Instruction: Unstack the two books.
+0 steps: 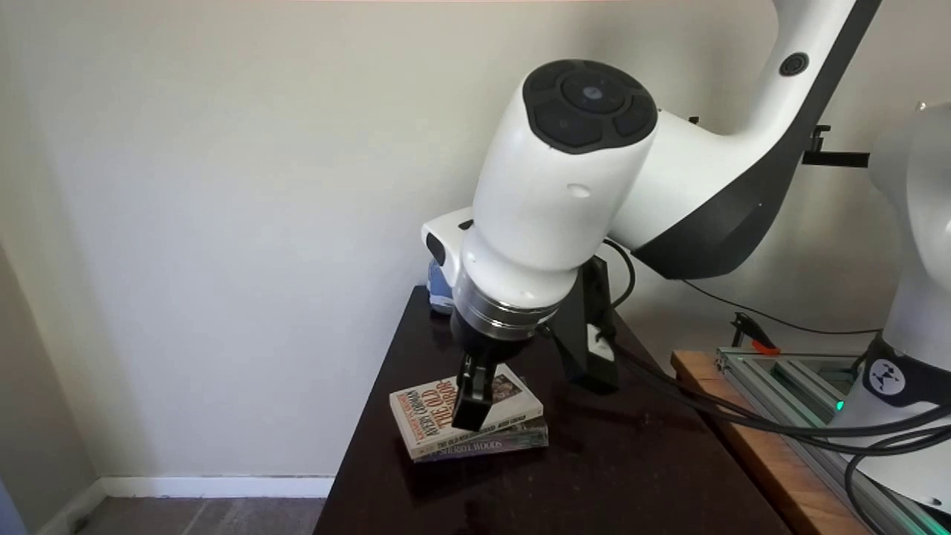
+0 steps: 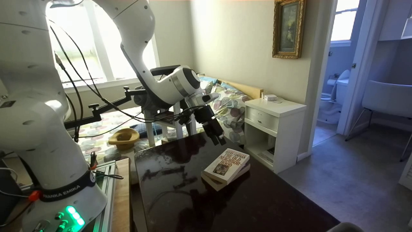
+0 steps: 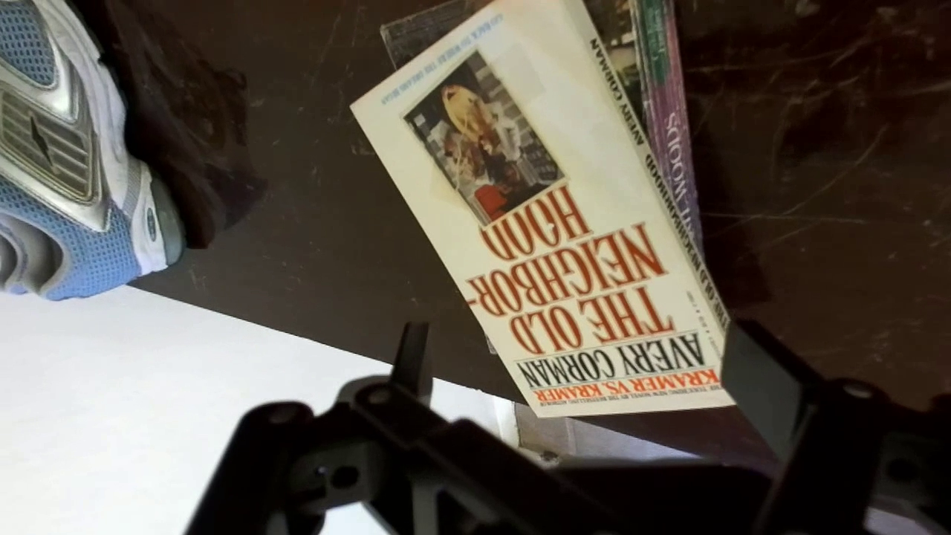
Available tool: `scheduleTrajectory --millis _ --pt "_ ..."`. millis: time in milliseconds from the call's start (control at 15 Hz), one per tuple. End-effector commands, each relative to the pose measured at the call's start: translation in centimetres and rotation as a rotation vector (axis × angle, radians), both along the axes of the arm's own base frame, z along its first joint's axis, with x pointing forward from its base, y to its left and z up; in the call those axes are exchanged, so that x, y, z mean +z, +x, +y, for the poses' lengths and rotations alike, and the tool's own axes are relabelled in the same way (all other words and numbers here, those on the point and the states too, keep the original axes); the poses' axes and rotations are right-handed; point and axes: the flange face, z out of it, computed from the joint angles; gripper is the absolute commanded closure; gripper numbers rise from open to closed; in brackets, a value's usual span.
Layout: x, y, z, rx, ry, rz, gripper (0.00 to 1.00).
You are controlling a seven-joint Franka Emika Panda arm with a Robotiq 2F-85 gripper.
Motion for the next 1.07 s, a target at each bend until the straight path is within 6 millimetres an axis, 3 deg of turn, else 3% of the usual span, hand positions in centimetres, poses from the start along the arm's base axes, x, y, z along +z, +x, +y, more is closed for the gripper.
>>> scheduleTrajectory --millis 0,467,1000 --pt "-0.7 2.6 0.2 -0.09 -0.005 0.009 0.0" --pt "-2.7 6.0 1.3 -0.079 -0.005 0.017 0.0" --pt "-5.5 7.5 3.4 -0.042 -0.027 0.05 0.0"
